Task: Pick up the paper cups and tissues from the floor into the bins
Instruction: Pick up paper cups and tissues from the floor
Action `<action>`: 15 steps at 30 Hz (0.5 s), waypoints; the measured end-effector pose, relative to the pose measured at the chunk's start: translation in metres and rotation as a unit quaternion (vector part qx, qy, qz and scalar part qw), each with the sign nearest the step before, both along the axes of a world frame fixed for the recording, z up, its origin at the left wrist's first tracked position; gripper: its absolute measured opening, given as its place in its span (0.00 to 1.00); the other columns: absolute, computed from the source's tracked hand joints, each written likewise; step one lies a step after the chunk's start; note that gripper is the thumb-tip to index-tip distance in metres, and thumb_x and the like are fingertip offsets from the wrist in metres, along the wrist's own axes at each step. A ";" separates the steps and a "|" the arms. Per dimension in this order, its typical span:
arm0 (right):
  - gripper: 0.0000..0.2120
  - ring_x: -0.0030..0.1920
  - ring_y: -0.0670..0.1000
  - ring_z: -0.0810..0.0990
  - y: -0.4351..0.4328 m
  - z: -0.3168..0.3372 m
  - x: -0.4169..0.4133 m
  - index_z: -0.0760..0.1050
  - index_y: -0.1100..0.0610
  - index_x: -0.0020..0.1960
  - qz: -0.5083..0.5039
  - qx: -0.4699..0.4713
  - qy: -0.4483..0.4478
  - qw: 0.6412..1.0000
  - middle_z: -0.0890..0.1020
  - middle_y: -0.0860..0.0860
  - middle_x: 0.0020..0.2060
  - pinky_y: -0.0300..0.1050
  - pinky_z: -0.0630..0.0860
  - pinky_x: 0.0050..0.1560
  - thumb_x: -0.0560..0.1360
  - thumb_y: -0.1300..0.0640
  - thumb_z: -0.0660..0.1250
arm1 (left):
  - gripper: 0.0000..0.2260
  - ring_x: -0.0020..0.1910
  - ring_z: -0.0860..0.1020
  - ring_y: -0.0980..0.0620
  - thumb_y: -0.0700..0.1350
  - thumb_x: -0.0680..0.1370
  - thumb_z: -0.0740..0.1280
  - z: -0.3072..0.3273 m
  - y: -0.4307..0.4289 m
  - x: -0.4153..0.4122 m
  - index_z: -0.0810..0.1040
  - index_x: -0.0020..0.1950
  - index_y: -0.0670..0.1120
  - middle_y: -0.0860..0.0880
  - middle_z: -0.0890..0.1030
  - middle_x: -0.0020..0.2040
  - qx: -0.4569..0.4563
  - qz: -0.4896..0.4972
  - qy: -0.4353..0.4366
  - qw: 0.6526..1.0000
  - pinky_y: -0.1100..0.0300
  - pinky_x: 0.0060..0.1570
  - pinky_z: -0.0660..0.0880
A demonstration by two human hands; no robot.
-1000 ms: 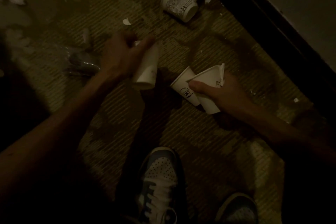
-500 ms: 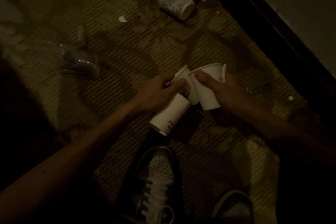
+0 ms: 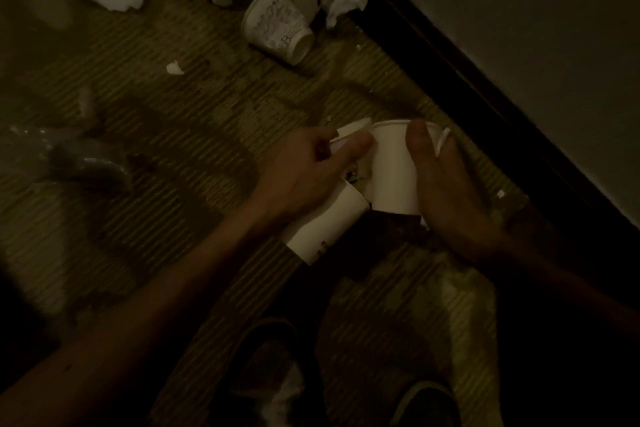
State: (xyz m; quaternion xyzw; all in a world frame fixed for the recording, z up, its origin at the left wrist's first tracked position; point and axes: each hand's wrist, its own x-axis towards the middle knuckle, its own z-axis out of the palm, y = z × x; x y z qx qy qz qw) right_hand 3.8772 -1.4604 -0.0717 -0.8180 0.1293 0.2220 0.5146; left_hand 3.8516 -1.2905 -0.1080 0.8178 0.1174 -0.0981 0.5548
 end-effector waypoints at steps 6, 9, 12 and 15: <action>0.43 0.59 0.46 0.77 -0.034 0.049 0.026 0.61 0.40 0.73 -0.095 -0.019 -0.058 0.994 0.74 0.47 0.65 0.54 0.76 0.61 0.63 0.21 0.48 | 0.22 0.30 0.80 0.58 0.70 0.69 0.68 0.062 -0.031 0.059 0.82 0.39 0.51 0.56 0.82 0.32 -0.006 -0.077 -0.067 0.995 0.57 0.29 0.77; 0.42 0.64 0.48 0.75 -0.054 0.087 0.029 0.62 0.42 0.75 -0.109 0.016 -0.116 0.987 0.74 0.47 0.67 0.58 0.70 0.68 0.66 0.24 0.46 | 0.24 0.32 0.80 0.63 0.75 0.65 0.65 0.112 -0.046 0.076 0.80 0.35 0.54 0.60 0.82 0.33 0.037 -0.118 -0.124 0.985 0.67 0.28 0.72; 0.39 0.63 0.47 0.76 -0.081 0.130 0.019 0.66 0.43 0.73 -0.148 0.033 -0.184 0.971 0.77 0.45 0.64 0.55 0.70 0.69 0.68 0.25 0.47 | 0.31 0.31 0.78 0.65 0.79 0.62 0.63 0.172 -0.068 0.084 0.80 0.36 0.51 0.60 0.81 0.31 0.078 -0.185 -0.155 0.967 0.68 0.28 0.71; 0.36 0.61 0.45 0.78 -0.109 0.177 -0.006 0.70 0.42 0.69 -0.161 0.045 -0.250 0.954 0.79 0.44 0.61 0.54 0.72 0.67 0.68 0.25 0.48 | 0.33 0.30 0.78 0.64 0.80 0.57 0.61 0.236 -0.098 0.080 0.80 0.35 0.50 0.60 0.81 0.32 0.114 -0.239 -0.191 0.945 0.66 0.27 0.68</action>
